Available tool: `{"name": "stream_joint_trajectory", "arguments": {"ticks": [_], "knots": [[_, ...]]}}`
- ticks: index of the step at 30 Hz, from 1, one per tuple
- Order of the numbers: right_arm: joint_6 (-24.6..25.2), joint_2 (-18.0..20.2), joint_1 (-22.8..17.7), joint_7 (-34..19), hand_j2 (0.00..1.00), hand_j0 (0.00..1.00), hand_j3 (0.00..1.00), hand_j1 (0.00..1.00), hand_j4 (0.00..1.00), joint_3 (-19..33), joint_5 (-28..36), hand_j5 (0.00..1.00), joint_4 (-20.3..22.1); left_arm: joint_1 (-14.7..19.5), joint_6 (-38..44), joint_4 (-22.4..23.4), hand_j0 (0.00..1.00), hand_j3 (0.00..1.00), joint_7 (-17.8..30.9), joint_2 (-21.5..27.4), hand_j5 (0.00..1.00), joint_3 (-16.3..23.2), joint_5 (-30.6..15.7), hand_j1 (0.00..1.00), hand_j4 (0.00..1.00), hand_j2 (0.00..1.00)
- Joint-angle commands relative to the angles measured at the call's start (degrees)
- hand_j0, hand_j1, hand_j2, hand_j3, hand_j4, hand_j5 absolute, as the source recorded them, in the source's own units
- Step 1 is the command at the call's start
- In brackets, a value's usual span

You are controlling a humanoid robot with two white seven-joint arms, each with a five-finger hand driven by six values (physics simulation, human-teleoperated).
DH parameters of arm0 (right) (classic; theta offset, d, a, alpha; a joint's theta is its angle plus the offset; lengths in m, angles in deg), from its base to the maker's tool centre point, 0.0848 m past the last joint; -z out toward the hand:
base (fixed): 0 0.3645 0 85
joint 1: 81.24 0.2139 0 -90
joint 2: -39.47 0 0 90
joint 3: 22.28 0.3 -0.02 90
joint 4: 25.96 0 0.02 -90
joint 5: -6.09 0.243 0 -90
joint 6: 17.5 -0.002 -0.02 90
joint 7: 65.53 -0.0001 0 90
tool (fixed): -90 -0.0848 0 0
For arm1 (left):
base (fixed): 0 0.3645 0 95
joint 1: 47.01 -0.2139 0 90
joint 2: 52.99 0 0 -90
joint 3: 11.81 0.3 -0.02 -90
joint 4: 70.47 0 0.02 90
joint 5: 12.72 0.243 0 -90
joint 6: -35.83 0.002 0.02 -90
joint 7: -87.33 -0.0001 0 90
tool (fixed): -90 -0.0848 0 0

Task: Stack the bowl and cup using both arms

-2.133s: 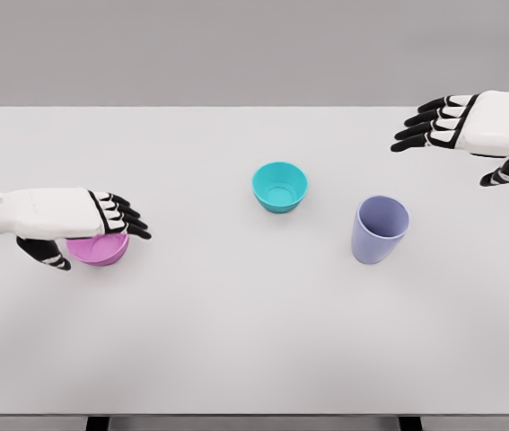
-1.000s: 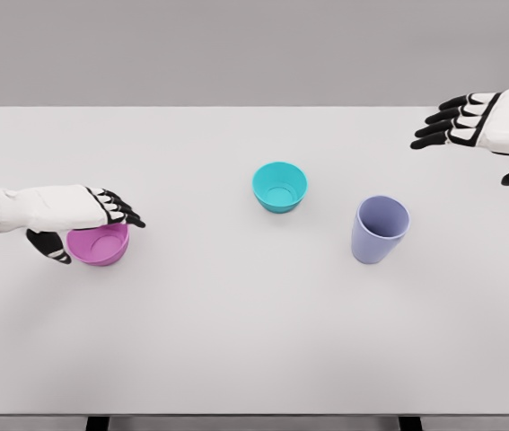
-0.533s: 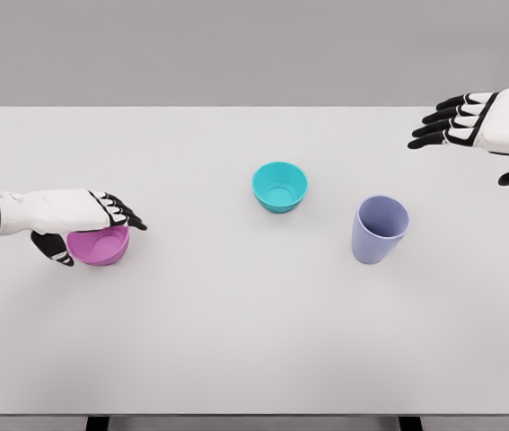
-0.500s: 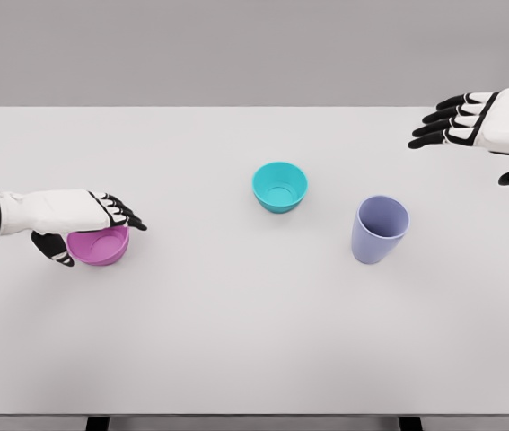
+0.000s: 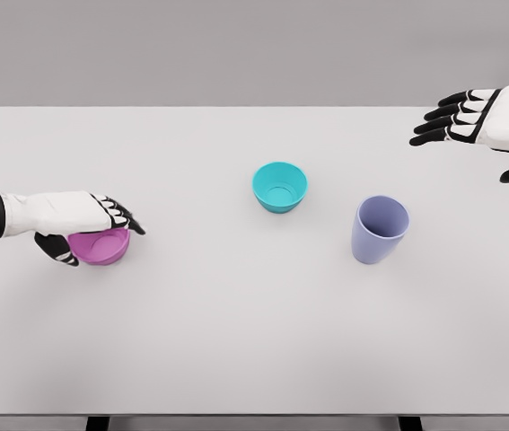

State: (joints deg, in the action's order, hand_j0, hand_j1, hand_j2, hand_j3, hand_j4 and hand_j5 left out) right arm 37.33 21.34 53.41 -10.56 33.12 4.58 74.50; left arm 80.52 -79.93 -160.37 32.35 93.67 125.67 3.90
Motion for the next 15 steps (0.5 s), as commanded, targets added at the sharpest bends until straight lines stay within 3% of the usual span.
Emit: {"name": "stream_joint_trajectory", "arguments": {"ticks": [1,15], "knots": [[0.16,0.03,0.0,0.03,1.0,1.0,1.0,1.0,1.0,-0.03,0.28,1.0,0.0,0.0,0.1,0.08,0.83,0.83,-0.02,0.03,0.83,-0.02,-0.28,0.83,0.83,0.83],[0.16,0.55,0.09,0.03,1.0,1.0,1.0,1.0,1.0,0.14,0.28,1.0,0.0,0.7,0.37,-2.56,0.73,0.73,-0.02,0.64,0.73,-0.63,-1.15,0.73,0.73,0.73]]}}
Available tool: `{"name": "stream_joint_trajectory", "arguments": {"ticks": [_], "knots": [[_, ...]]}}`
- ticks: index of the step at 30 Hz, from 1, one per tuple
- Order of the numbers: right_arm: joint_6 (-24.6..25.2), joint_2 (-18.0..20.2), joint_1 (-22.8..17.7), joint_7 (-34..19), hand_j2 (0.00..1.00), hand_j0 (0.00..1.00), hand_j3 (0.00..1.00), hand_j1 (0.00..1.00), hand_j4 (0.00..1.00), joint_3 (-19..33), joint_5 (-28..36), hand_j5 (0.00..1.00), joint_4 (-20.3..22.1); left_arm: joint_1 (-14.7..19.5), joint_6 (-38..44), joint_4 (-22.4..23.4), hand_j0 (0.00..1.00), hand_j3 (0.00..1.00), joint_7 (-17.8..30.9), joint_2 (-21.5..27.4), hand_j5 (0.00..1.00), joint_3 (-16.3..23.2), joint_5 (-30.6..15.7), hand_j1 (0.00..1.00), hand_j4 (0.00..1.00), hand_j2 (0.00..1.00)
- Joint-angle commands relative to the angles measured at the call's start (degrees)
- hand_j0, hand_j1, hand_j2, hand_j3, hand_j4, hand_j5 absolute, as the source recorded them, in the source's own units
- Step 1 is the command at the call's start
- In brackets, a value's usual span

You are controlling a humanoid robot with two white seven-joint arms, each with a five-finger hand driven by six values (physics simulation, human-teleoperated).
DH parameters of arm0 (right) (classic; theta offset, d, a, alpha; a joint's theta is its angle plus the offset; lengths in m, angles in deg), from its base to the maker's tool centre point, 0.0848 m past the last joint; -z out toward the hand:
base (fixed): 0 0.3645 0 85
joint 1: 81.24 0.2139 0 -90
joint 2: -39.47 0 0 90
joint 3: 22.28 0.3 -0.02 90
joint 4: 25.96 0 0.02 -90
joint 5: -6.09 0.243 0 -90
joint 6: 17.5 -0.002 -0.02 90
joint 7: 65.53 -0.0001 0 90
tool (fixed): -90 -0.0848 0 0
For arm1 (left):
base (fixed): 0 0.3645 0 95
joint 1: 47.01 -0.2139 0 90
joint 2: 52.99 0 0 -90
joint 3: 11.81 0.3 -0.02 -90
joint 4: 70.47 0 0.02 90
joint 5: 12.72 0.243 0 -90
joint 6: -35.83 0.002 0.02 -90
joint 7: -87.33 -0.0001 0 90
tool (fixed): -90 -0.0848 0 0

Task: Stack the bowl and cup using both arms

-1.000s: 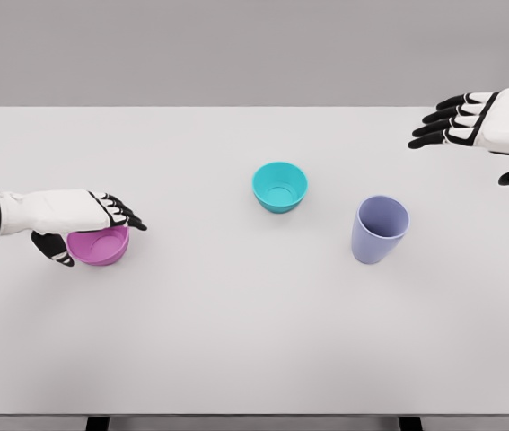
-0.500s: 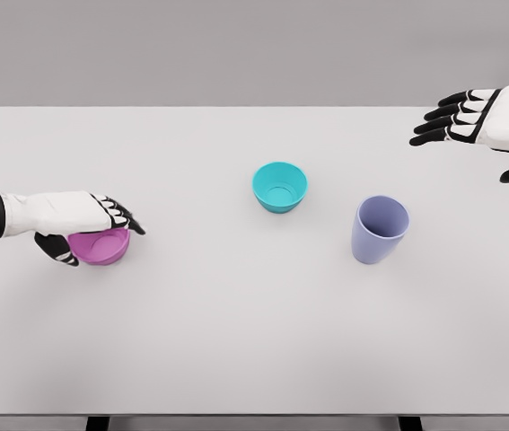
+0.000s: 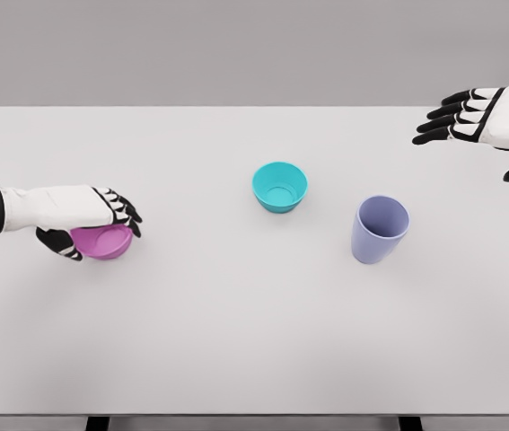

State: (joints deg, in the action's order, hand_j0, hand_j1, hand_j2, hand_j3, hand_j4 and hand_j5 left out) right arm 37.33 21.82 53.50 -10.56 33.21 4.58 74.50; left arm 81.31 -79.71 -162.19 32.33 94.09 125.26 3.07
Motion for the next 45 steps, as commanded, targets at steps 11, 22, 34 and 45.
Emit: {"name": "stream_joint_trajectory", "arguments": {"ticks": [11,22,34,45], "knots": [[0.16,0.33,0.0,0.03,1.0,1.0,1.0,1.0,1.0,0.06,0.28,1.0,0.0,2.37,-0.12,-2.93,0.71,0.71,0.0,-0.13,0.71,-0.58,-0.32,0.71,0.71,0.71],[0.16,0.77,0.0,0.03,1.0,1.0,1.0,1.0,1.0,0.06,0.28,1.0,0.0,4.92,-0.12,-3.64,0.71,0.71,0.0,-3.64,0.71,-0.4,0.29,0.71,0.71,0.71],[0.16,1.3,0.0,0.03,1.0,1.0,1.0,1.0,1.0,0.14,0.28,1.0,0.0,7.91,0.15,-3.46,0.71,0.71,0.0,-8.83,0.71,0.13,0.65,0.71,0.71,0.71],[0.16,1.3,0.35,0.03,1.0,1.0,1.0,1.0,1.0,0.14,1.07,1.0,0.0,9.23,0.24,-3.02,0.71,0.71,0.0,-12.43,0.71,0.21,1.61,0.71,0.71,0.71]]}}
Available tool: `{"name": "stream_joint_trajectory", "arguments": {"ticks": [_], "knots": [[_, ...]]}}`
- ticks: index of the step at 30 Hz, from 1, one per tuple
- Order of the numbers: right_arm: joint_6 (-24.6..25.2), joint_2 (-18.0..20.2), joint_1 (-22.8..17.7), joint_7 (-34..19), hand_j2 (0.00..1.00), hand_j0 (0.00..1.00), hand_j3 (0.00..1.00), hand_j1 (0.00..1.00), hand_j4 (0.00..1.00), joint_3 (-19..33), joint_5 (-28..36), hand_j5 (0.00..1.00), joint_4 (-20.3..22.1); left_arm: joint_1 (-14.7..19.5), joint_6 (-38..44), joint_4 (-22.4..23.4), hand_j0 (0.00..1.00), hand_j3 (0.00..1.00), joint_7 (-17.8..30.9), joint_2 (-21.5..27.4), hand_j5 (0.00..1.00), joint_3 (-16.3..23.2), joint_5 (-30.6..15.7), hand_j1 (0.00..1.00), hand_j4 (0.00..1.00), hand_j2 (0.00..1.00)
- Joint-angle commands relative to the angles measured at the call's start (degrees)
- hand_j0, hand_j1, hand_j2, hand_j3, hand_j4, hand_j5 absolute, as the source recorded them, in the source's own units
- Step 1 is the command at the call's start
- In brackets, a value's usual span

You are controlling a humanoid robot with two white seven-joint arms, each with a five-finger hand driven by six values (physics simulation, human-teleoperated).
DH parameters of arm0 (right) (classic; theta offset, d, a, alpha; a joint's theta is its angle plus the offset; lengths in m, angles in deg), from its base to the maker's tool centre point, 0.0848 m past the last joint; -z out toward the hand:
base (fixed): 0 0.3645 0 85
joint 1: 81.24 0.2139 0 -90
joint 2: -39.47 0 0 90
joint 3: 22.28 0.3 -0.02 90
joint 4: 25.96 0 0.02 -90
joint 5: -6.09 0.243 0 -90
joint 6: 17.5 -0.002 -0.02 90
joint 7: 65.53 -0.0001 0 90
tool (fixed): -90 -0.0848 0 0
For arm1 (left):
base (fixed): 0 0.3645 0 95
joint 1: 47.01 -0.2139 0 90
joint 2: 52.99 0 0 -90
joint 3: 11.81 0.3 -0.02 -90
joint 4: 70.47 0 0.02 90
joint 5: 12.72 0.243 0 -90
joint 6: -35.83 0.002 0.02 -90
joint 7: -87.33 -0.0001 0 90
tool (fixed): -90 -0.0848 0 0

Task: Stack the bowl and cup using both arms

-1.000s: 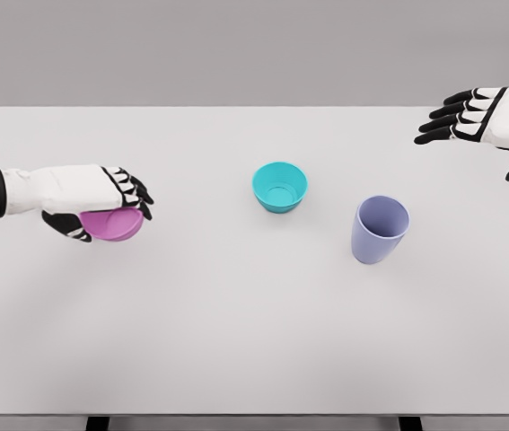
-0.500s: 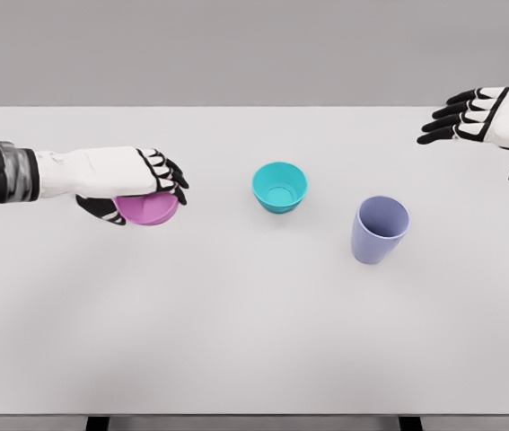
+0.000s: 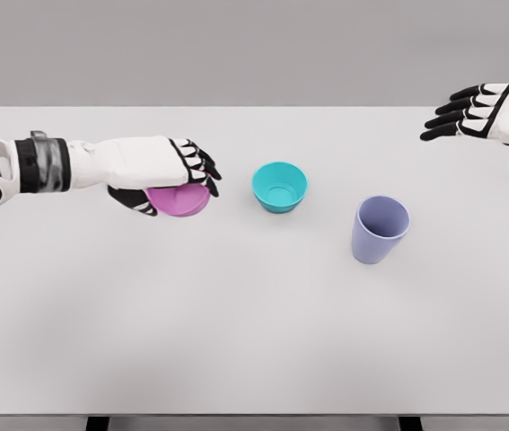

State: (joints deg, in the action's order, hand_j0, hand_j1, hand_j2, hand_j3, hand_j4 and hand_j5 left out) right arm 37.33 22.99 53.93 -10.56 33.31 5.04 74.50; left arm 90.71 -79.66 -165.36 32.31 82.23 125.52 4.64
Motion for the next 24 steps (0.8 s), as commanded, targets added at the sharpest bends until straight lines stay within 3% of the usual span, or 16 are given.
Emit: {"name": "stream_joint_trajectory", "arguments": {"ticks": [1,17,24], "knots": [[0.16,0.13,0.0,0.03,1.0,1.0,1.0,1.0,1.0,0.04,0.7,1.0,0.0,0.0,0.18,0.23,0.71,0.71,0.02,-1.1,0.71,0.05,0.21,0.71,0.71,0.71],[0.16,0.22,-0.43,0.03,1.0,1.0,1.0,1.0,1.0,-0.05,0.78,1.0,0.0,1.58,0.27,3.39,0.7,0.7,0.02,-7.17,0.7,0.13,2.32,0.7,0.7,0.7],[0.16,0.66,-0.35,0.03,1.0,1.0,1.0,1.0,1.0,0.04,0.78,1.0,0.0,2.2,0.18,6.91,0.7,0.7,0.02,-10.77,0.7,0.13,3.38,0.7,0.7,0.7]]}}
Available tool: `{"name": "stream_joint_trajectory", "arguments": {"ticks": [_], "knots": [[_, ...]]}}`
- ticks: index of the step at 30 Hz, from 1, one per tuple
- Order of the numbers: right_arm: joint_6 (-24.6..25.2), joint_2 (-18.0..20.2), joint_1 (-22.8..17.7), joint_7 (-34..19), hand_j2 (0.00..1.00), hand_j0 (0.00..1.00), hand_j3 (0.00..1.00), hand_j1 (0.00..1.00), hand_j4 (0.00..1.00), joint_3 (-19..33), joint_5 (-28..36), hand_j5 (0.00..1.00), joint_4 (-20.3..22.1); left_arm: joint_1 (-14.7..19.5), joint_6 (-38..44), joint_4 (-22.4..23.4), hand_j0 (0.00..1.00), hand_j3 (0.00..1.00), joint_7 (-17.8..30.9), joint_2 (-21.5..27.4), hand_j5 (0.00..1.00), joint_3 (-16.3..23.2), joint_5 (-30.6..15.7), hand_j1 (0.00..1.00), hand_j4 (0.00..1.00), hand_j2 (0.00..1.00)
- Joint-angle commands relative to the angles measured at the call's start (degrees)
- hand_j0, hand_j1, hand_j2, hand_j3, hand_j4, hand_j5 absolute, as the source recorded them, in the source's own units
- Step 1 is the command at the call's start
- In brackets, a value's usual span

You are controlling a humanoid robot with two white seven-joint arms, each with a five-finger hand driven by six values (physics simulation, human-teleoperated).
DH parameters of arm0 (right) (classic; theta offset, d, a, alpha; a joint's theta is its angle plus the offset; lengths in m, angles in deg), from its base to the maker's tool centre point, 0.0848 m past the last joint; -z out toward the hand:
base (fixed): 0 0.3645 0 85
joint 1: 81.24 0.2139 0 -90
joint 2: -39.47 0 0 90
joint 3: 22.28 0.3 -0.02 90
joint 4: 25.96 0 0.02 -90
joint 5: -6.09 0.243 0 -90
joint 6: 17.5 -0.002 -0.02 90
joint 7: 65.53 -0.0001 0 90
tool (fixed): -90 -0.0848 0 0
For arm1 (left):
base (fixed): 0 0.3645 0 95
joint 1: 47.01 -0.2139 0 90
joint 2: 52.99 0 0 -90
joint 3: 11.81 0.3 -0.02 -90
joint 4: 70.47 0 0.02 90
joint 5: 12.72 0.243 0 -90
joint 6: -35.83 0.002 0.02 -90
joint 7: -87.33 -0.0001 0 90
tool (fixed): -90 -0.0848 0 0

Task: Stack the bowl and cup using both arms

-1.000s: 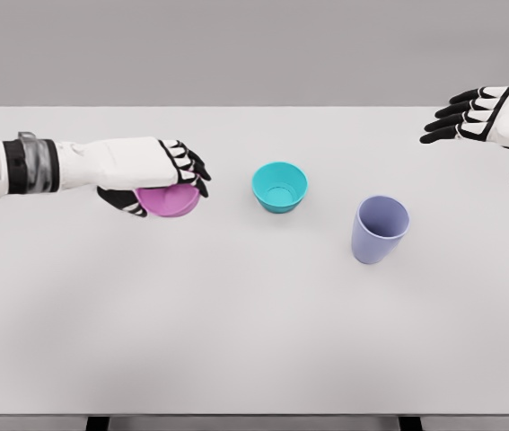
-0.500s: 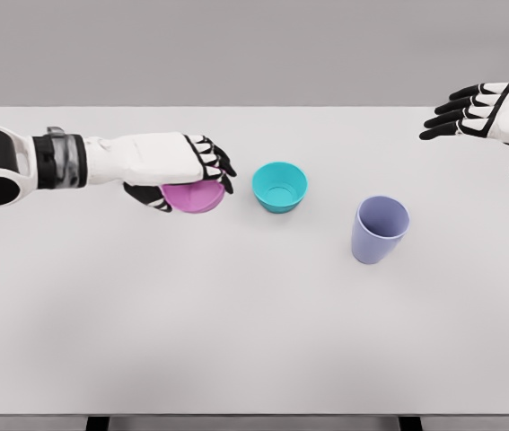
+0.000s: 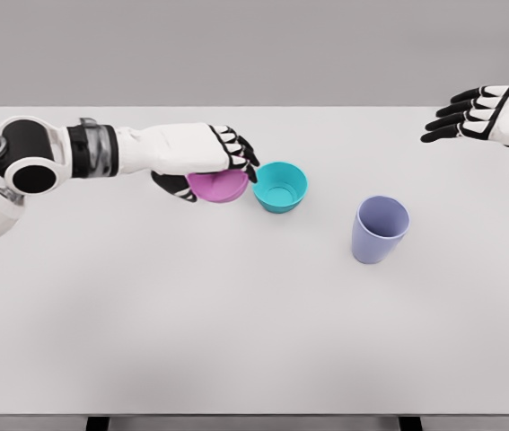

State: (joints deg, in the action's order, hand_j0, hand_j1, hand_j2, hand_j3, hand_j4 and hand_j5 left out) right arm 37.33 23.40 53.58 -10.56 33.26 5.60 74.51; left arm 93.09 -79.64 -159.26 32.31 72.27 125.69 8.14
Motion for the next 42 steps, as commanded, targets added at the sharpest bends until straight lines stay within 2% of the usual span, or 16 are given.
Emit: {"name": "stream_joint_trajectory", "arguments": {"ticks": [1,14,29,42], "knots": [[0.17,0.33,0.0,0.03,1.0,1.0,1.0,1.0,1.0,0.09,0.23,1.0,-0.01,0.26,0.16,0.99,0.69,0.69,0.03,-1.33,0.69,-0.04,-0.12,0.69,0.69,0.69],[0.17,1.65,0.35,0.03,1.0,1.0,1.0,1.0,1.0,0.18,0.31,1.0,-0.01,2.29,0.16,5.3,0.69,0.69,0.03,-6.87,0.69,1.63,0.84,0.69,0.69,0.69],[0.17,2.36,0.35,0.03,1.0,1.0,1.0,1.0,1.0,0.09,0.22,1.0,-0.01,6.86,-0.45,16.2,0.69,0.69,0.03,-14.52,0.69,5.67,0.84,0.69,0.69,0.69],[0.17,2.36,0.26,0.03,1.0,1.0,1.0,1.0,1.0,0.0,0.31,1.0,-0.01,8.44,-0.46,21.73,0.69,0.69,0.03,-17.86,0.69,7.08,0.84,0.69,0.69,0.69]]}}
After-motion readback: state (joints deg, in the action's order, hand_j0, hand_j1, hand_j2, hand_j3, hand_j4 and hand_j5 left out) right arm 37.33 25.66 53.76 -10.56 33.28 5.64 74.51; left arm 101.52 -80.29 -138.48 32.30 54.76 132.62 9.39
